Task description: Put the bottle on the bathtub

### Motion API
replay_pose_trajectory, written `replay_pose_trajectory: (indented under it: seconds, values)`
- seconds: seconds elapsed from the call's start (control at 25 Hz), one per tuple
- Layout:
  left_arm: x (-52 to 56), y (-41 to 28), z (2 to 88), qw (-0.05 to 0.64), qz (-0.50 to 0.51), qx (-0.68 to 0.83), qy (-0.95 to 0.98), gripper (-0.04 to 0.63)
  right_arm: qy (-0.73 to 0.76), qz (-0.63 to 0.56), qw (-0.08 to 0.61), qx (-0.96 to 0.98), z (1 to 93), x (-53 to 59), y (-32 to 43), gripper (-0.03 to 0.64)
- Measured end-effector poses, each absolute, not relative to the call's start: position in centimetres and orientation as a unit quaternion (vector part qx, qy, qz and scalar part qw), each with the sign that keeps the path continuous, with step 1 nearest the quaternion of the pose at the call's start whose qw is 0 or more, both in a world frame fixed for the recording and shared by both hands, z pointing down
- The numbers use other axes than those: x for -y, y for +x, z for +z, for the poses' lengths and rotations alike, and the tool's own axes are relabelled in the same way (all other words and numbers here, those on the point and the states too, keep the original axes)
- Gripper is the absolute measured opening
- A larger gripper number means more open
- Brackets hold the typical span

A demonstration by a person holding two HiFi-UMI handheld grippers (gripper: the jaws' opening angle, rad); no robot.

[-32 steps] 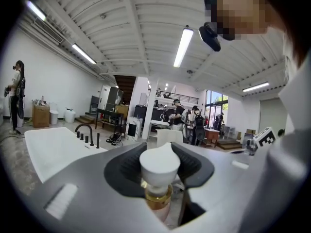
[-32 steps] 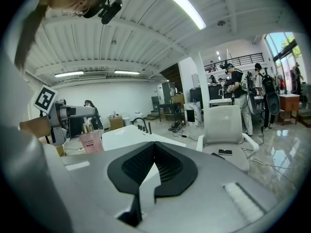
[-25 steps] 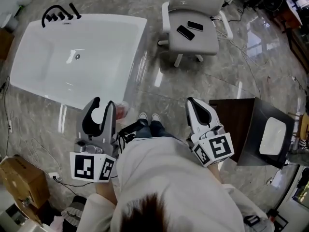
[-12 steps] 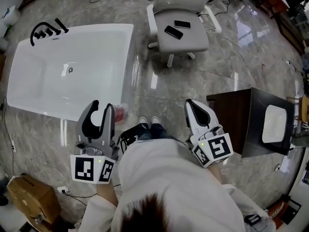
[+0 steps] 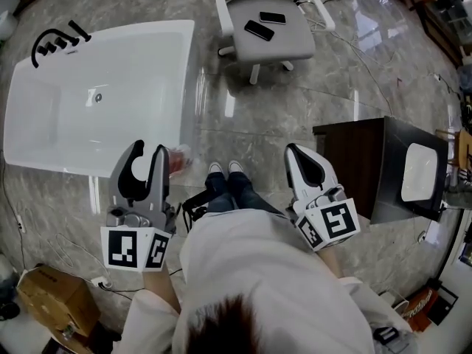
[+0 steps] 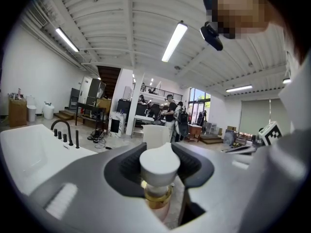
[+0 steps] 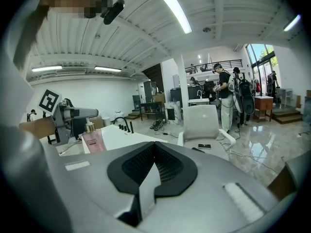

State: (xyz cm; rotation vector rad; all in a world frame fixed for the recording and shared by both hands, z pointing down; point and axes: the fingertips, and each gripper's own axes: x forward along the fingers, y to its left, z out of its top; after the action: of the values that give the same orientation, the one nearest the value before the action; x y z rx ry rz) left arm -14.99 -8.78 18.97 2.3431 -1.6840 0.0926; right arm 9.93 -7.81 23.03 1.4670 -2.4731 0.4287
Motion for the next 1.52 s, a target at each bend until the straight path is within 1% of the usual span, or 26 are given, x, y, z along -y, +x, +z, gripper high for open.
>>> replay_pose_trajectory:
  seconds: [0.2,0.44,0.72,1.0,1.52]
  values:
    - [9.8,-15.3,20.6,0.129,0.031,0.576,0.807,0.201,0.504,0.160,0.127,0.839,24.6,7.3,9.7,-0.002]
    - [10.4,-15.7,21.7,0.140,0.026,0.570,0.809,0.201,0.505,0.155,0.123,0.840,24.5,7.2,8.8,-0.002]
    - [12.3,-14.3,23.2,0.140,0.031,0.554,0.820,0.201,0.521,0.162,0.127,0.828,25.2,7.2,10.0,-0.002]
    - [14.8,-12.9,27.1,0.153,0.042,0.535,0.830,0.201,0.519,0.172,0.122,0.828,25.4,8.3,9.3,-0.002]
    - [17.5,-10.7,36.5,0.166,0.093,0.516,0.835,0.199,0.500,0.185,0.141,0.834,28.8,10.1,8.7,-0.002]
